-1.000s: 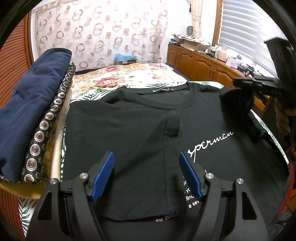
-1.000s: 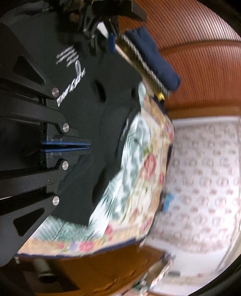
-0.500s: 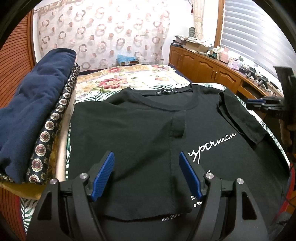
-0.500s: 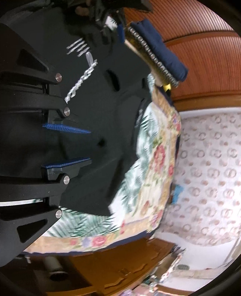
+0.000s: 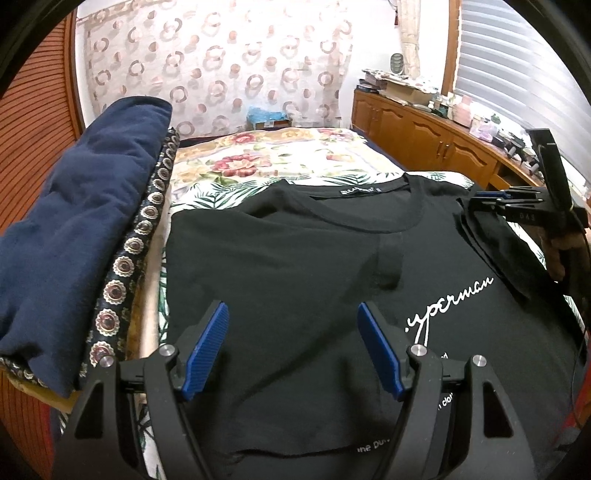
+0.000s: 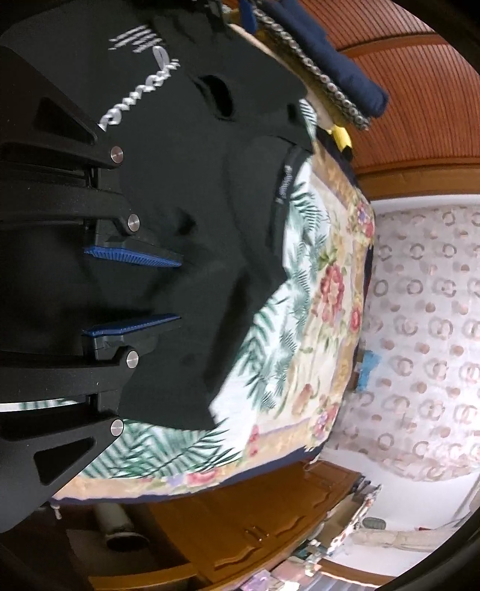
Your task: Fold small clothes
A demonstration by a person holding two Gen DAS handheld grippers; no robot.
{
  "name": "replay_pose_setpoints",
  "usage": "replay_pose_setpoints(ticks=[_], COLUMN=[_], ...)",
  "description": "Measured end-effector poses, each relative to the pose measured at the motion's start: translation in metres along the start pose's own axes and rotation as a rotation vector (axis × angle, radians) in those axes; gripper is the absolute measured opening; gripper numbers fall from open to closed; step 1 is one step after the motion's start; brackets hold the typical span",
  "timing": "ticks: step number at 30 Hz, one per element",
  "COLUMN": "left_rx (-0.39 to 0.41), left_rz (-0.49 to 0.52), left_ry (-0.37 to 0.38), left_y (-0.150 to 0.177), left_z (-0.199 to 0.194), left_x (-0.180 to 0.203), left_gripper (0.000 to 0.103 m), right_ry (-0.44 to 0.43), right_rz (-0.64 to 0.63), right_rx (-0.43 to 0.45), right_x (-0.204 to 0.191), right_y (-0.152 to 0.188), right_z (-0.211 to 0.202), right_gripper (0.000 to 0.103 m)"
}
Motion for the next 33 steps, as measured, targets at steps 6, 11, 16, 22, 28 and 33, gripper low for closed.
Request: replay_pose_setpoints(ticks=[6,11,16,22,28,33], left_rx=[-0.009,-0.006,-0.003,-0.038,-0.123,-0.235], left_rz=[-0.001,0.007,0.029,0.057,0.102,0.167], left_ry=[-0.007,-0.016,-0.035,-0.02,-0.052,-0.126], left_y=[-0.001,-0.006,-0.016,-0.042,-0.071,-0.083], left_z=[0.004,0.004,0.002,0.006,0.031,0.064], left_x=[-0.002,-0.003,-0.008,-0.025,-0.041,-0.049], left_gripper=[0.073,0.073,0.073,0.073,0.059,0.048], right_ry=[-0.026,-0.027,-0.104,-0.147,-0.079,-0.001], right_rz=[-0.061,-0.049,-0.084,-0.07,-0.044,-0.011], right_rx=[-0.016,-0.055,-0.034,0.017,0.063,0.062], right_x=[-0.019,-0.018,-0.025,-0.026,0.0,0.031], right_y=[-0.003,0.003,0.003,-0.007,-0.007,-0.002], right_z=[0.009,0.024,0.017,0.001,-0.013,-0.01], right_gripper=[0.025,0.025,0.006,0.016,0.041,0.048])
Point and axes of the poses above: each gripper's, at about its wrist camera, not at the fingertips, and z roughly the way its jaws point, x to its right, y to its underside, the point moved 1 cm from there along z, roughly the way its jaws point, and after that the axes turned 5 degrees about z, right-handed, at the moved point
